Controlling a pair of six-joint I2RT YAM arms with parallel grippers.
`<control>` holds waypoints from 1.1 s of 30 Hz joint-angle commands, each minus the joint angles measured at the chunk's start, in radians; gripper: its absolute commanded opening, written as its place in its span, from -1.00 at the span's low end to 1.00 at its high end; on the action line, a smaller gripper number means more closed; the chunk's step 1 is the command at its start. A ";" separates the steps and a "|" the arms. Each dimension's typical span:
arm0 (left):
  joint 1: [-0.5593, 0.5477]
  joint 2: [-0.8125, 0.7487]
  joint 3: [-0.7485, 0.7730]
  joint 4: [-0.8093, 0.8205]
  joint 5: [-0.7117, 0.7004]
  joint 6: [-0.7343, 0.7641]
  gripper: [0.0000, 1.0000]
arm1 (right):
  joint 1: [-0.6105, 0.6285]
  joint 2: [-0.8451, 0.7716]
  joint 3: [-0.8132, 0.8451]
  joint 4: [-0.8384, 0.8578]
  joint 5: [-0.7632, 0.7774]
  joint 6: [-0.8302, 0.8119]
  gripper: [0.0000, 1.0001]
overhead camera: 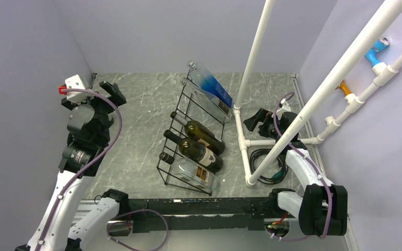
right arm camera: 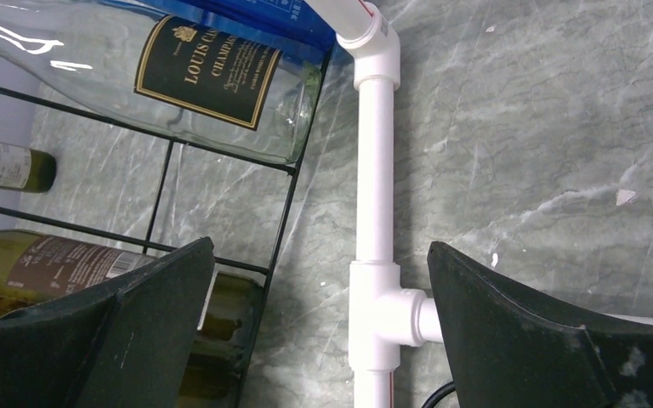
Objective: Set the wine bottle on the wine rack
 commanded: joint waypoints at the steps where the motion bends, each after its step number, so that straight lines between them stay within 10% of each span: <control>1: 0.046 0.056 0.054 -0.043 -0.141 0.082 0.99 | 0.003 -0.064 0.065 -0.045 -0.016 0.000 0.99; 15: 0.331 0.390 0.224 -0.128 -0.041 -0.045 0.99 | 0.002 -0.099 0.035 -0.069 0.043 -0.058 1.00; 33: 0.415 0.543 0.078 0.243 0.028 0.187 0.99 | 0.003 -0.034 0.001 -0.005 0.021 -0.047 1.00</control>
